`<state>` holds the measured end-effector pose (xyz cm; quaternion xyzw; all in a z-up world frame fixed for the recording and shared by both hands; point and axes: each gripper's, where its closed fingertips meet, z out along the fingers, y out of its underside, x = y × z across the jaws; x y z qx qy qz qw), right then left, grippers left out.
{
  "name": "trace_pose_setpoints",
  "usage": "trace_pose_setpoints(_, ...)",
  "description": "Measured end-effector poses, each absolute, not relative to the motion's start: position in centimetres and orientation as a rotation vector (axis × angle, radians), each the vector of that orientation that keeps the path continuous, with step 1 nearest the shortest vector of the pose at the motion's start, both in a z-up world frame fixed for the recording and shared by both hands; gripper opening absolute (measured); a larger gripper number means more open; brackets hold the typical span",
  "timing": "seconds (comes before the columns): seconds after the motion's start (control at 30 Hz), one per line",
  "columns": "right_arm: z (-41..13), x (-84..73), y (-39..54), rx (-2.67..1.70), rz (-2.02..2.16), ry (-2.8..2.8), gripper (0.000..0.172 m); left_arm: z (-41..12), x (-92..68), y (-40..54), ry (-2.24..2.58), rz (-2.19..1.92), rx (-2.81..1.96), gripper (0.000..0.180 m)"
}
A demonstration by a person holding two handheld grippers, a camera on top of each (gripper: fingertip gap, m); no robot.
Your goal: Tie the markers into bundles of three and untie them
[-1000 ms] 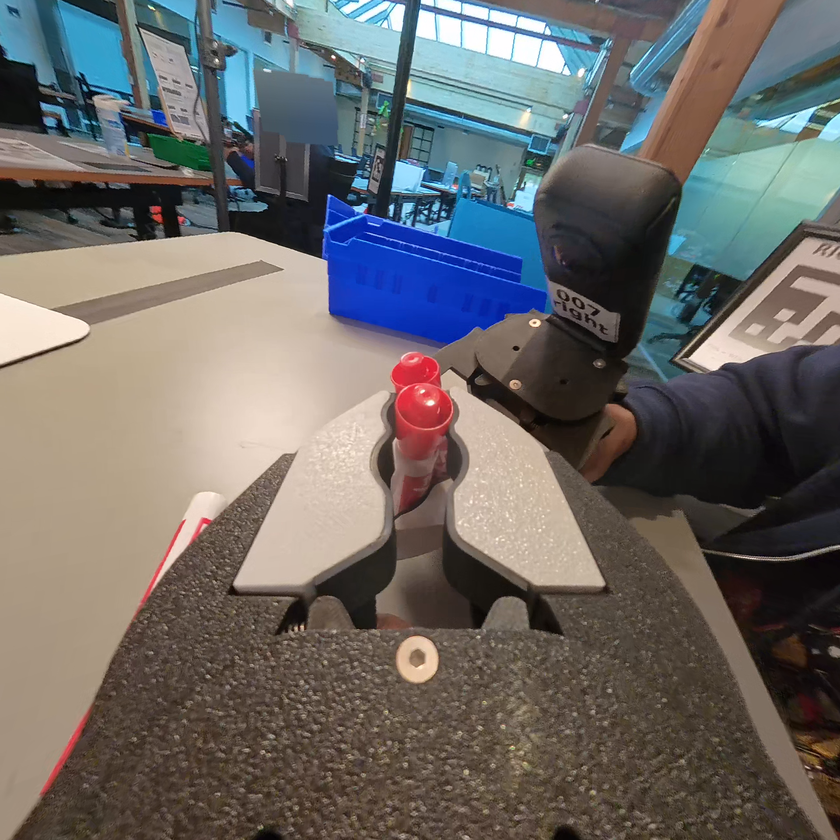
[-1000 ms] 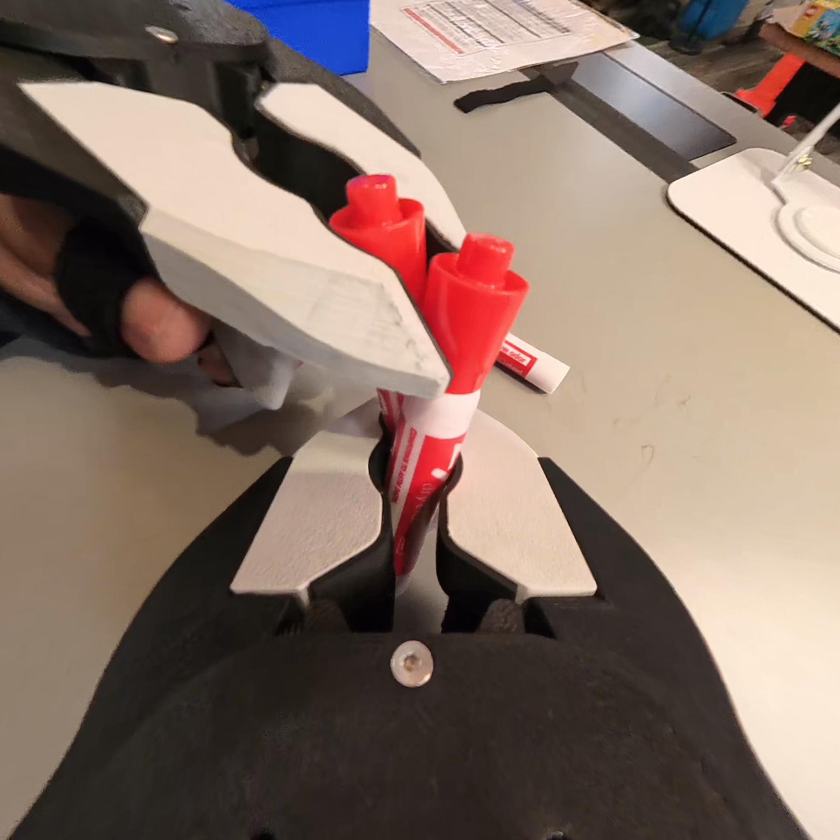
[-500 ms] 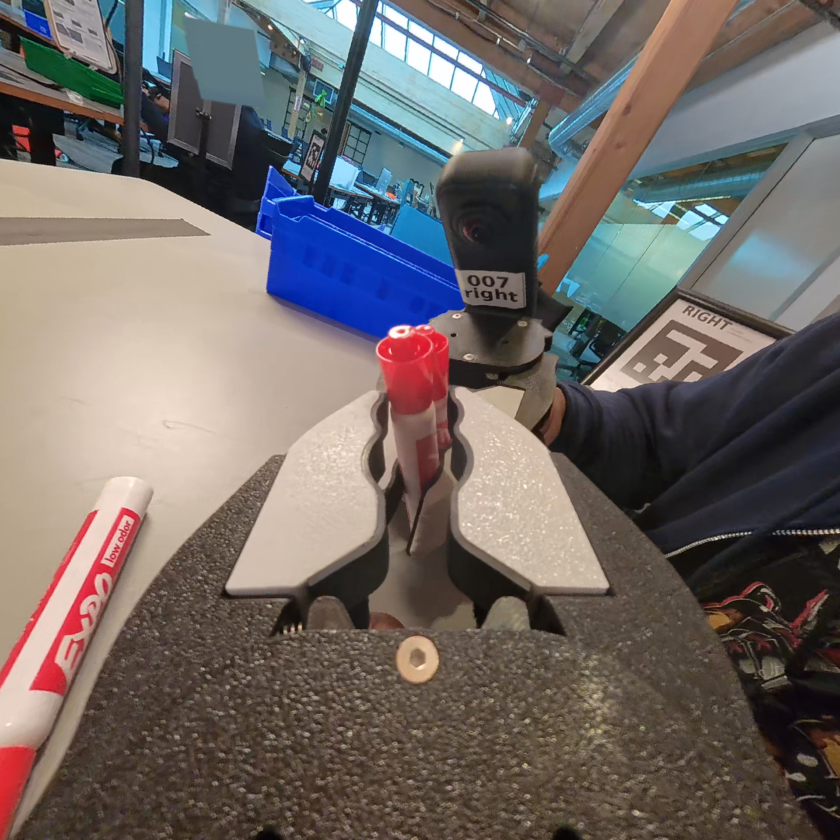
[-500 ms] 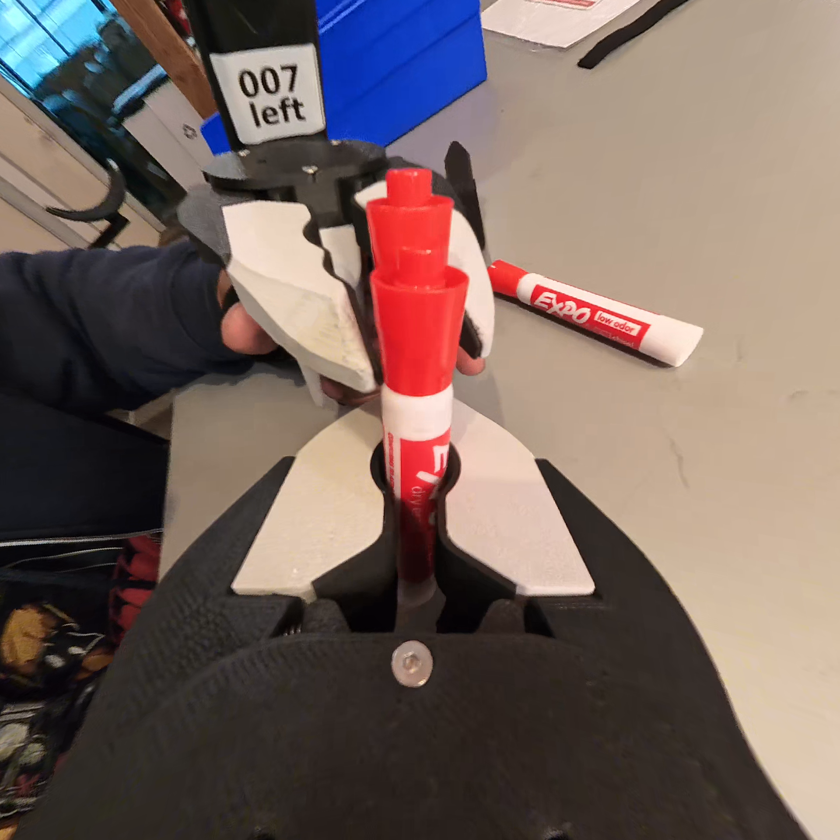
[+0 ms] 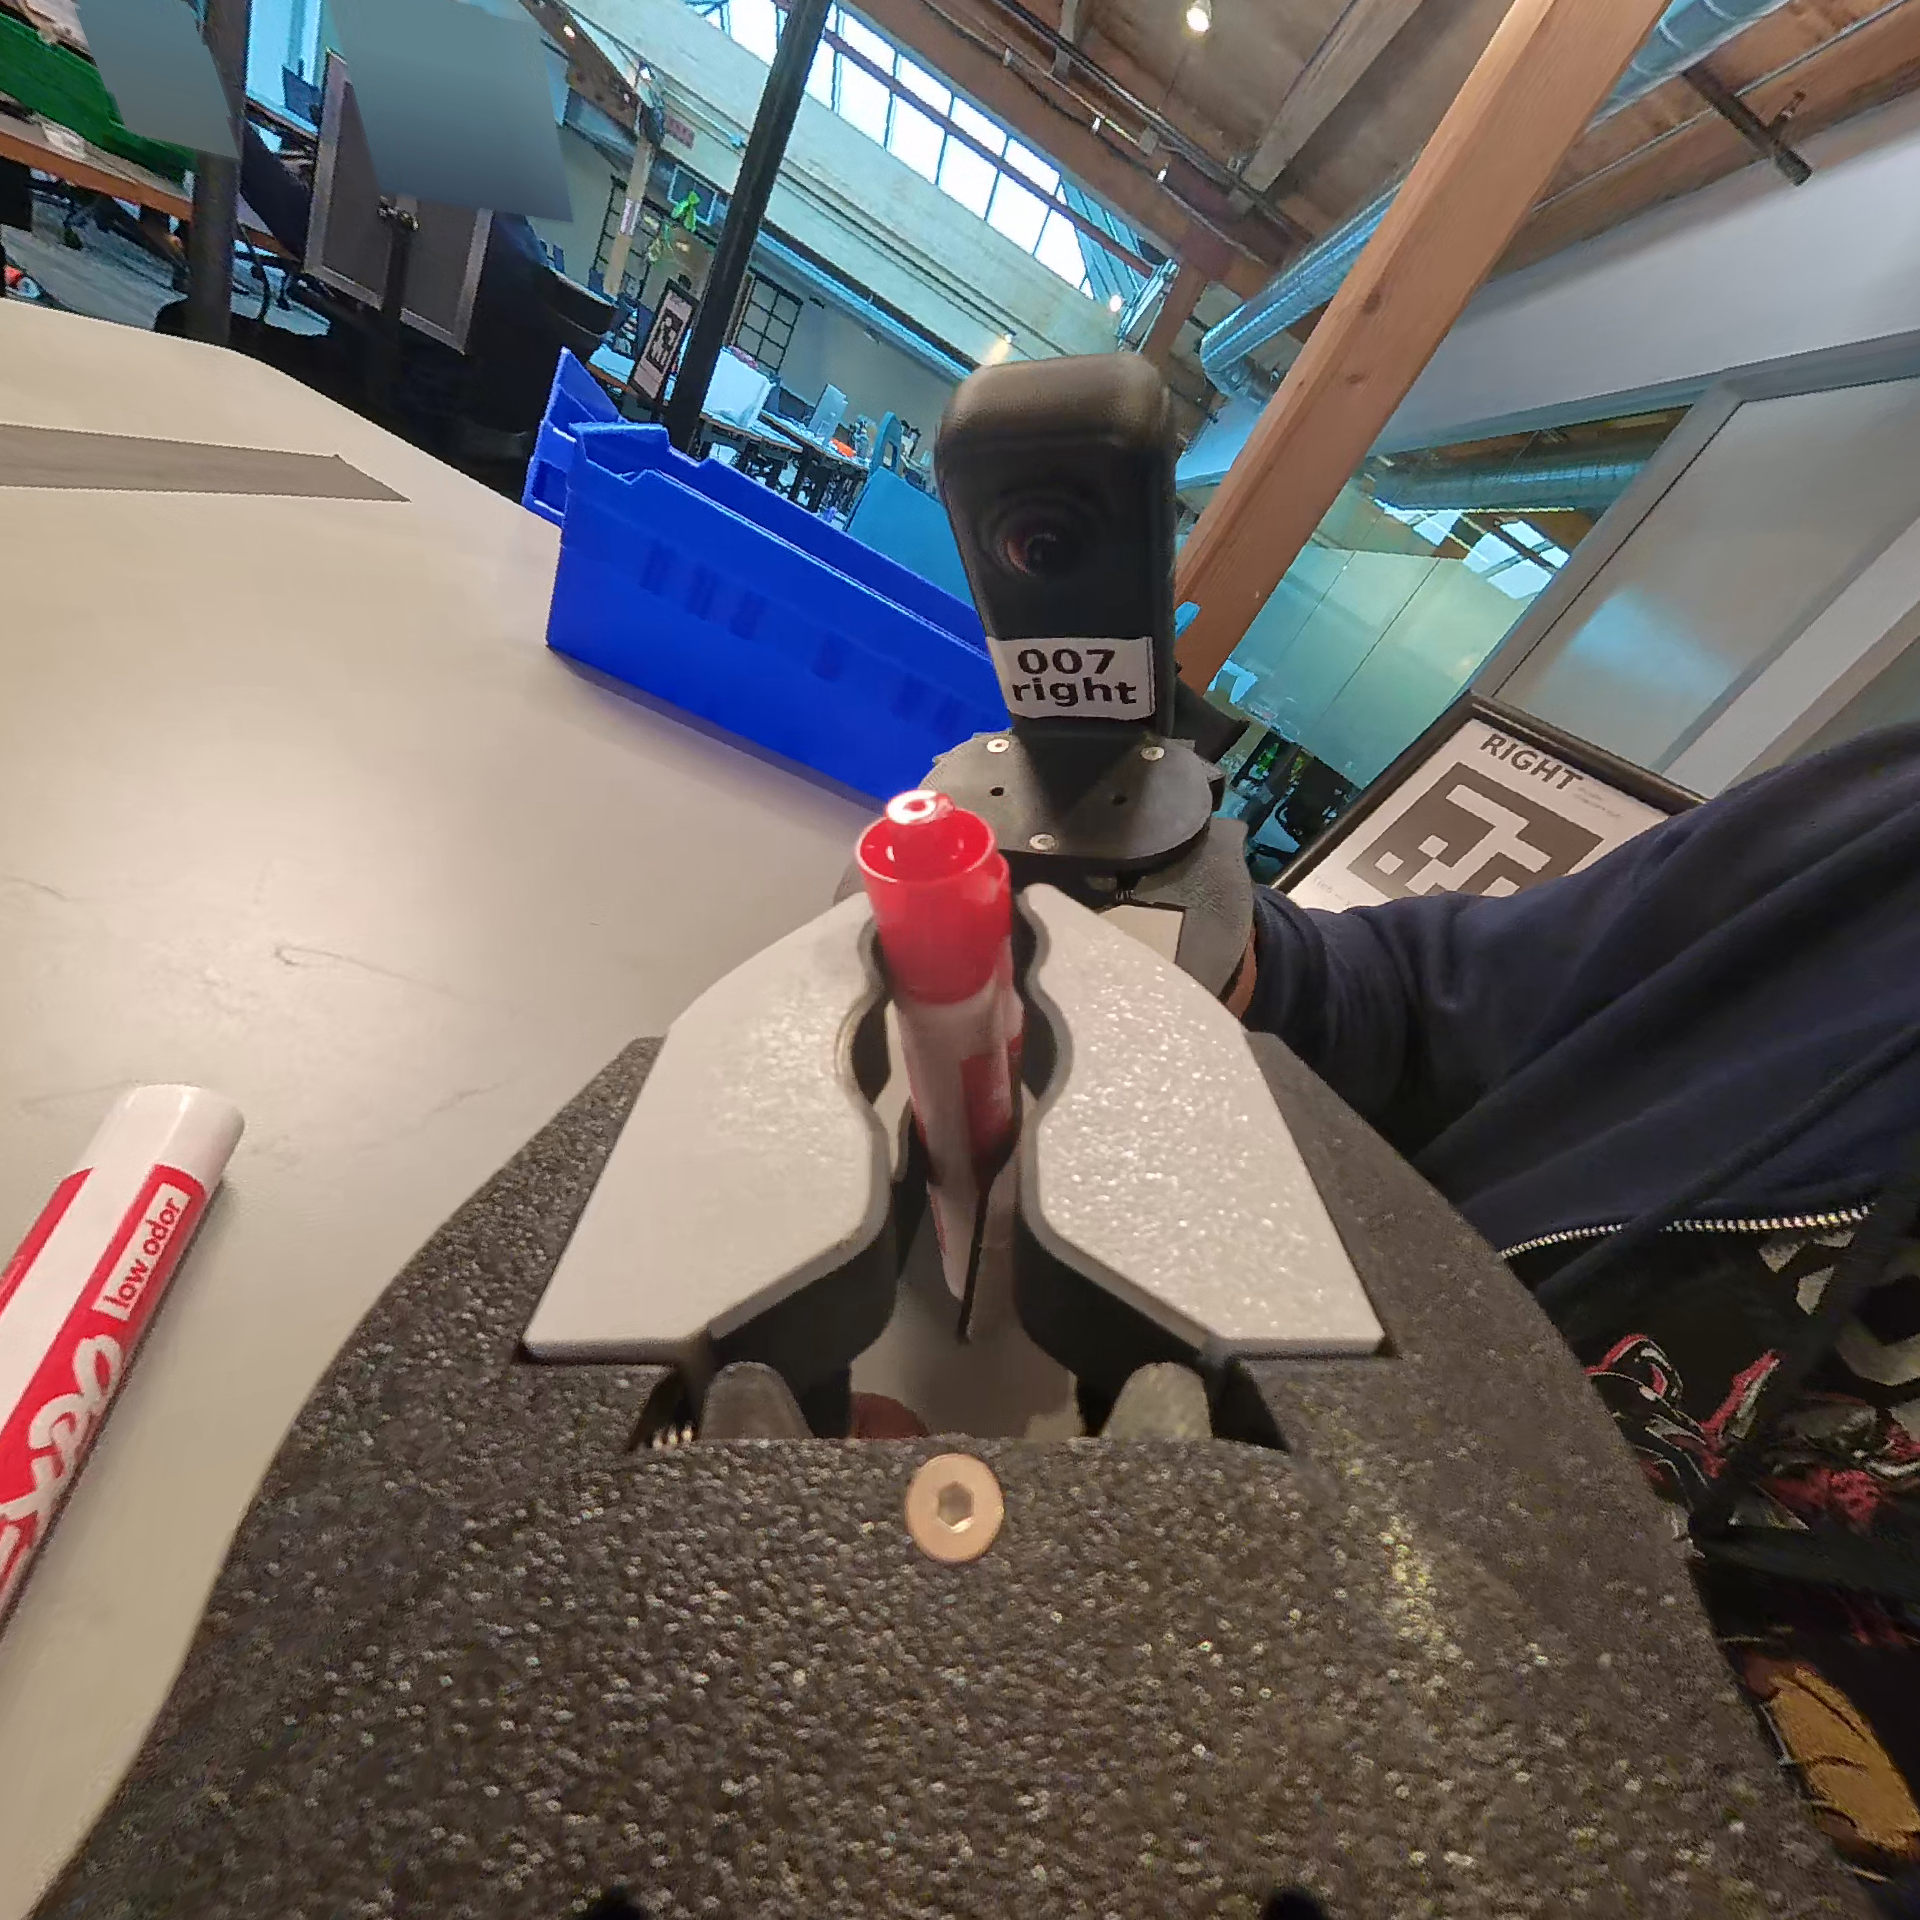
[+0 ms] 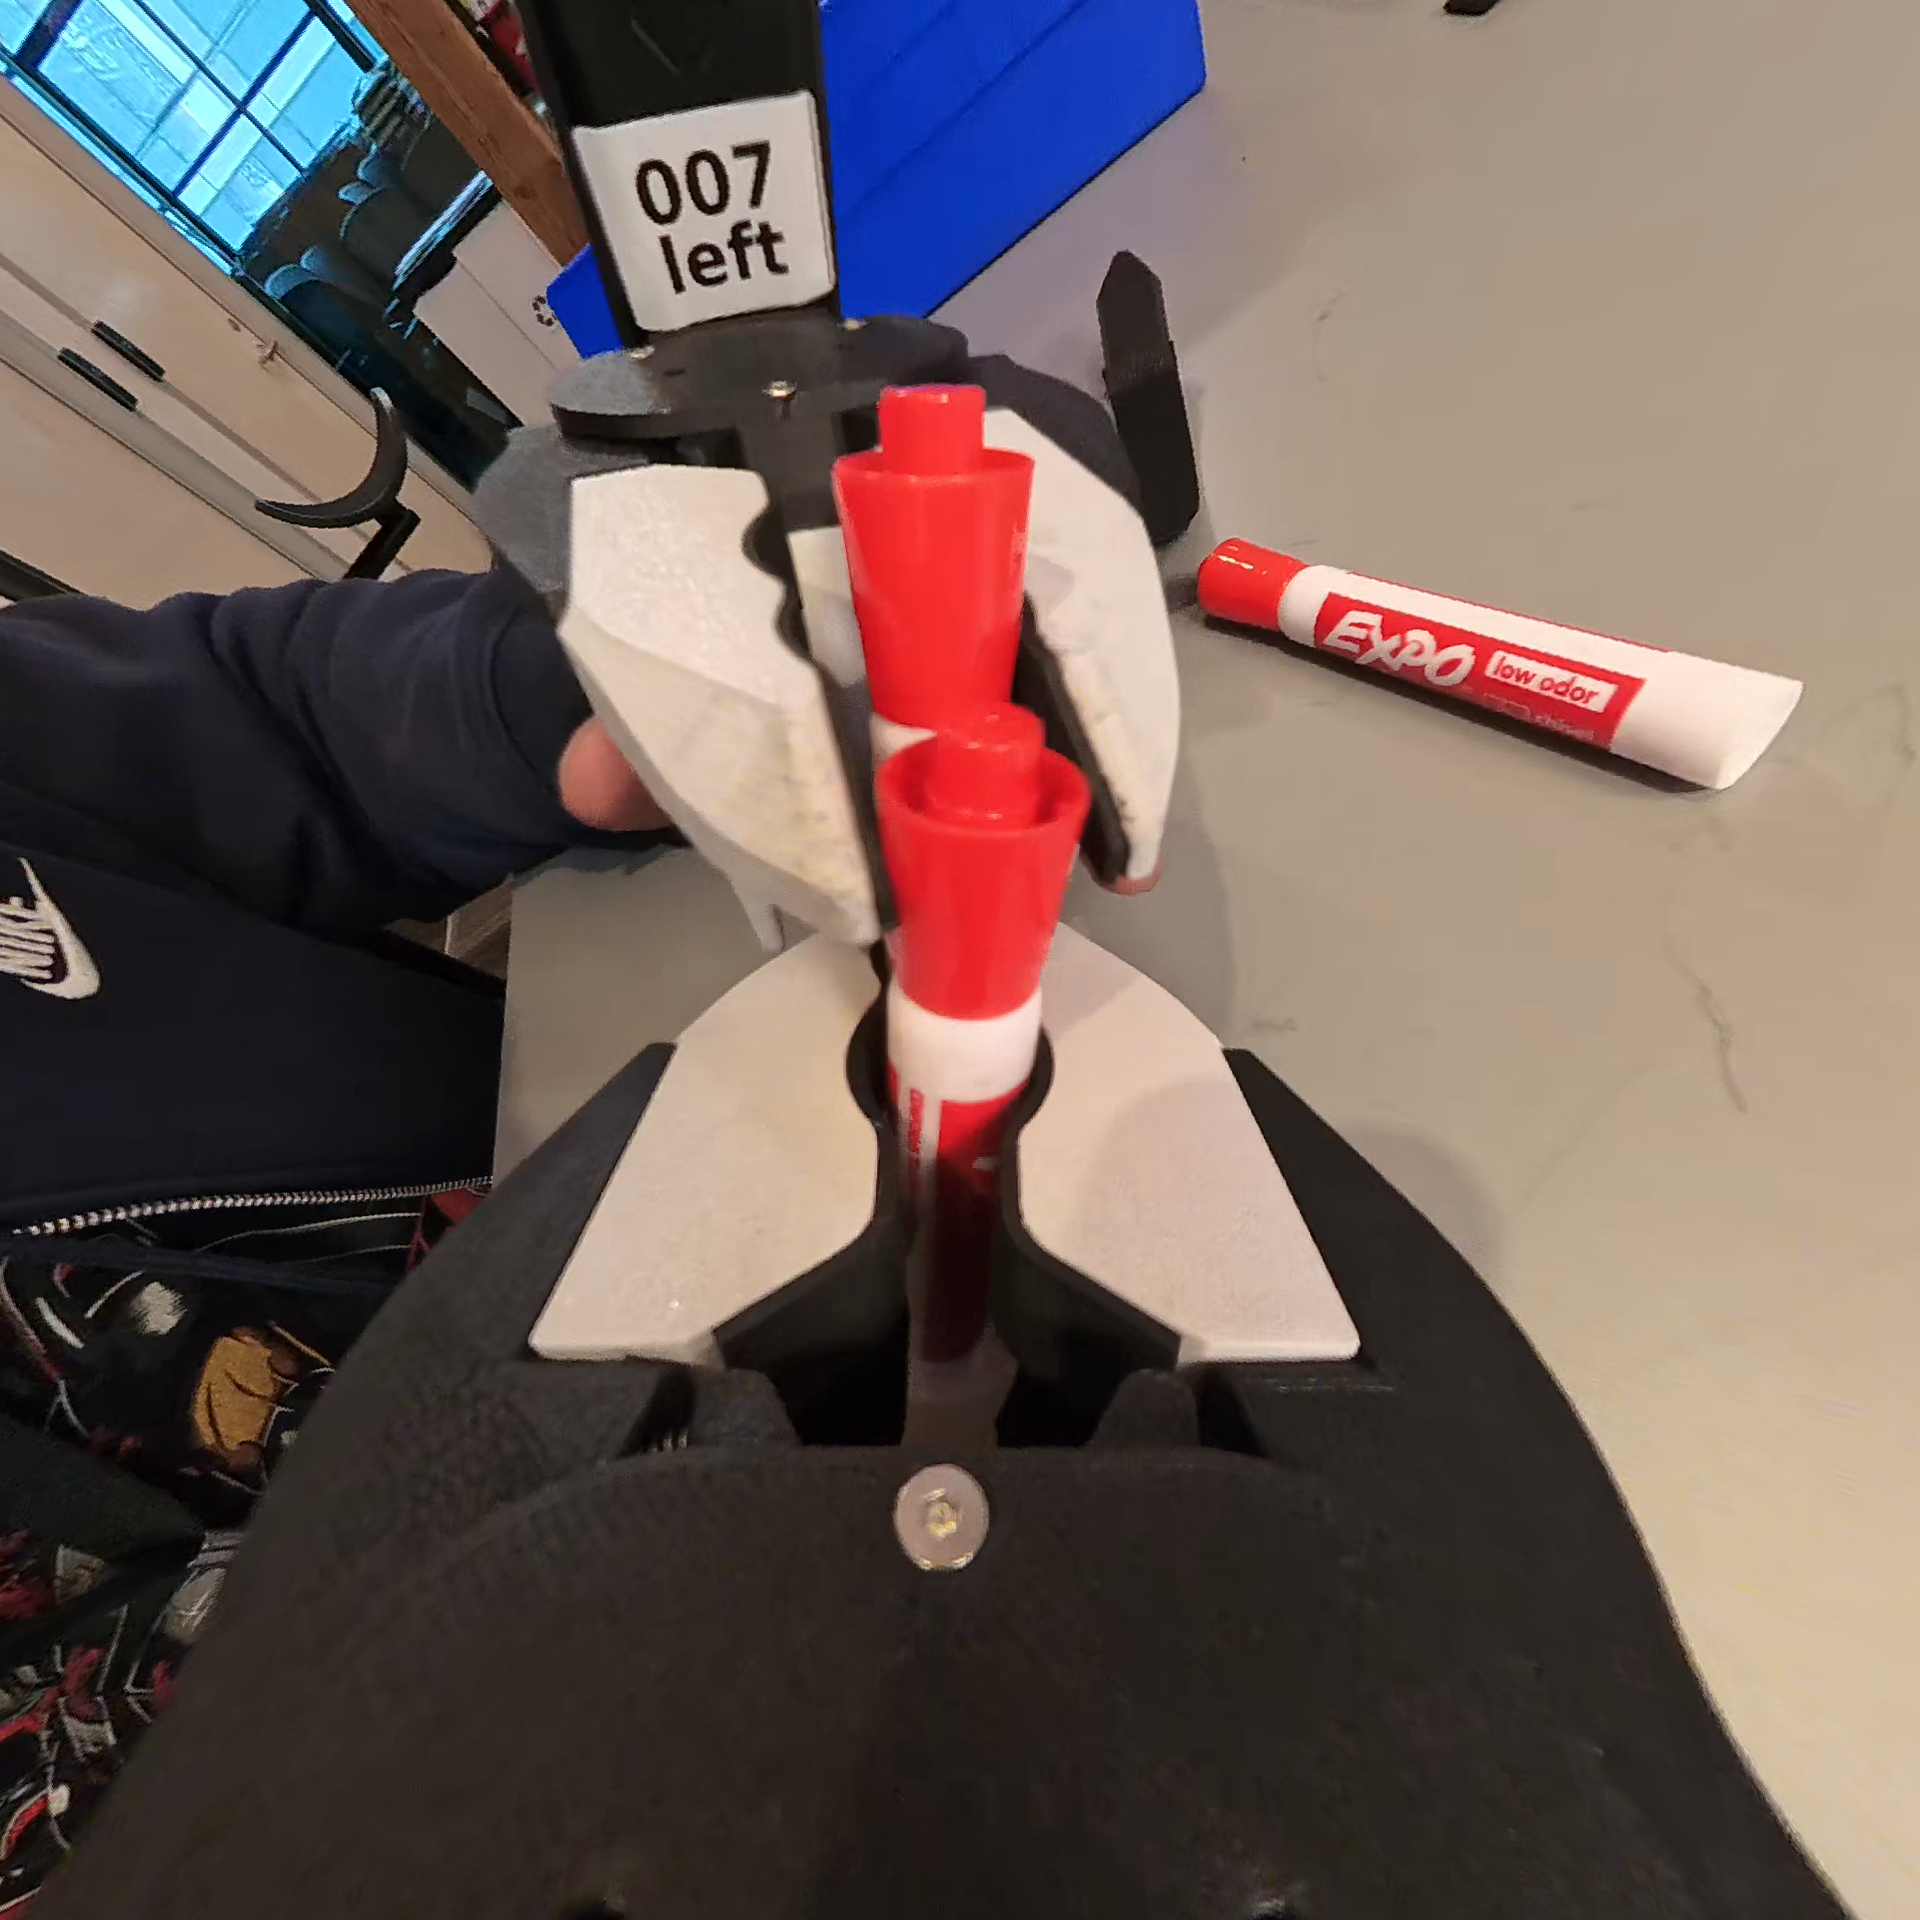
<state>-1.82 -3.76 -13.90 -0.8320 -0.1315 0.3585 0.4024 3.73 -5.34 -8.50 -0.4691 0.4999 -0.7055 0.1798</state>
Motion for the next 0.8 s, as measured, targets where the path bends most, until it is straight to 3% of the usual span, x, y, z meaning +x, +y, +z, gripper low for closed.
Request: trace_pose_setpoints(0.8, -14.3, -0.2, -2.9, -2.103, 0.760, -0.285, 0.017, -7.8, 4.0, -2.6, 1.136, -2.057, -1.486, 0.017)
